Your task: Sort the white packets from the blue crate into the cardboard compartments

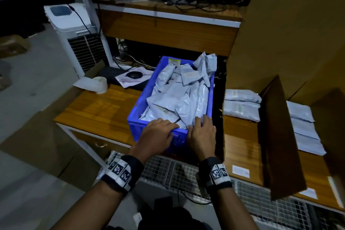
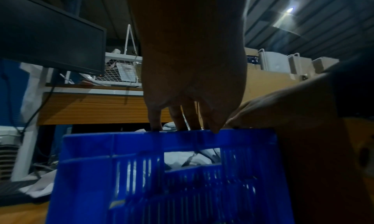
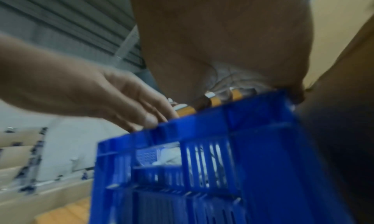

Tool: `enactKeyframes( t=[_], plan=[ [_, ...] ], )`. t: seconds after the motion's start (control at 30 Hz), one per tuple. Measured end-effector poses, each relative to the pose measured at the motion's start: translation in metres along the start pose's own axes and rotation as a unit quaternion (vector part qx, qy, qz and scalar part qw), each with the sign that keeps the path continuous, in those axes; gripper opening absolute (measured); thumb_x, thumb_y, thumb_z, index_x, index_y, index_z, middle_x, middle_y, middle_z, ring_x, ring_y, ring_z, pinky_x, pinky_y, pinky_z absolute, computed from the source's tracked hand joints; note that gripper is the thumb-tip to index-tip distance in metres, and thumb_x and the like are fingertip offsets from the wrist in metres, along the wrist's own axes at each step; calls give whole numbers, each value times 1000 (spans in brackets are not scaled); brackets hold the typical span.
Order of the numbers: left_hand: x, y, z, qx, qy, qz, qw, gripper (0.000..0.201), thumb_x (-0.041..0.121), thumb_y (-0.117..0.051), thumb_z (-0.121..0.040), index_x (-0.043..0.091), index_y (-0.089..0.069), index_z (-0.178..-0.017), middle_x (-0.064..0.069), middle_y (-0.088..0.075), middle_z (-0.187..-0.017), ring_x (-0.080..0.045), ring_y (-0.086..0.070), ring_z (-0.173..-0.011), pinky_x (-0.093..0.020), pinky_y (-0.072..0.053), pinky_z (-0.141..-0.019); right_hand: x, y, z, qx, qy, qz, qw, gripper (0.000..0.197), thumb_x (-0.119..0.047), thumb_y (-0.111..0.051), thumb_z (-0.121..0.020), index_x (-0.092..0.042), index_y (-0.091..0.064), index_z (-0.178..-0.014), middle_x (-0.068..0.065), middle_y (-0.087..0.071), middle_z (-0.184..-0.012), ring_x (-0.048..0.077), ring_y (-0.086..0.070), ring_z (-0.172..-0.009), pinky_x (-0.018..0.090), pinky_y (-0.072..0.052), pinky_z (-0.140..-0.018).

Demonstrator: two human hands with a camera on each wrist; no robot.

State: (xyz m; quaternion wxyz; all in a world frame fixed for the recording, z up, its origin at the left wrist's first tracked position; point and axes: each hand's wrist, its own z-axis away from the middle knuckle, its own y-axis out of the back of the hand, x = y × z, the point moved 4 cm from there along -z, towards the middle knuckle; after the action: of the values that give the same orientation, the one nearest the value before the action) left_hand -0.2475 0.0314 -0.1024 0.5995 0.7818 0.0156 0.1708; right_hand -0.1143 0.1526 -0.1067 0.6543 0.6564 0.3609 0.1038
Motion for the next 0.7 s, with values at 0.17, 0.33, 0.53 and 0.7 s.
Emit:
enactKeyframes(
  t=[0.17,0.33,0.53,0.7],
  plan=[
    [-20,9,-27,-65,7,16,998,32,49,-48,-98,35,-73,-113,5,-76,-105,-22,-67,-102,-40,-56,-78,-4,-11,-25,-23,-49,7,999,56,-41,-43,-107,-15,-40,-156,16,-23,-172,36,-13,-161,62,-19,-125],
    [-48,15,-57,-108,21,51,993,33,53,-47,-92,34,-73,-99,4,-76,-93,-23,-70,-96,-37,-54,-72,-3,-9,-37,-25,-75,34,996,55,-43,-47,-102,-17,-43,-151,15,-27,-170,36,-20,-157,60,-28,-121],
    [-72,24,-110,-81,31,21,996,32,37,-67,-87,33,-62,-119,2,-63,-115,-28,-60,-114,-43,-54,-83,-12,-3,-48,-18,-99,75,992,55,-51,-46,-98,-19,-44,-142,14,-30,-164,36,-32,-142,56,-40,-105],
    [-86,10,-125,-204,44,-40,977,66,28,-78,-82,21,-41,-136,-11,-35,-142,-42,-39,-131,-52,-48,-90,-16,-4,-50,-33,-121,94,988,55,-57,-43,-98,-25,-41,-142,11,-24,-167,37,-27,-144,58,-39,-103]
  ],
)
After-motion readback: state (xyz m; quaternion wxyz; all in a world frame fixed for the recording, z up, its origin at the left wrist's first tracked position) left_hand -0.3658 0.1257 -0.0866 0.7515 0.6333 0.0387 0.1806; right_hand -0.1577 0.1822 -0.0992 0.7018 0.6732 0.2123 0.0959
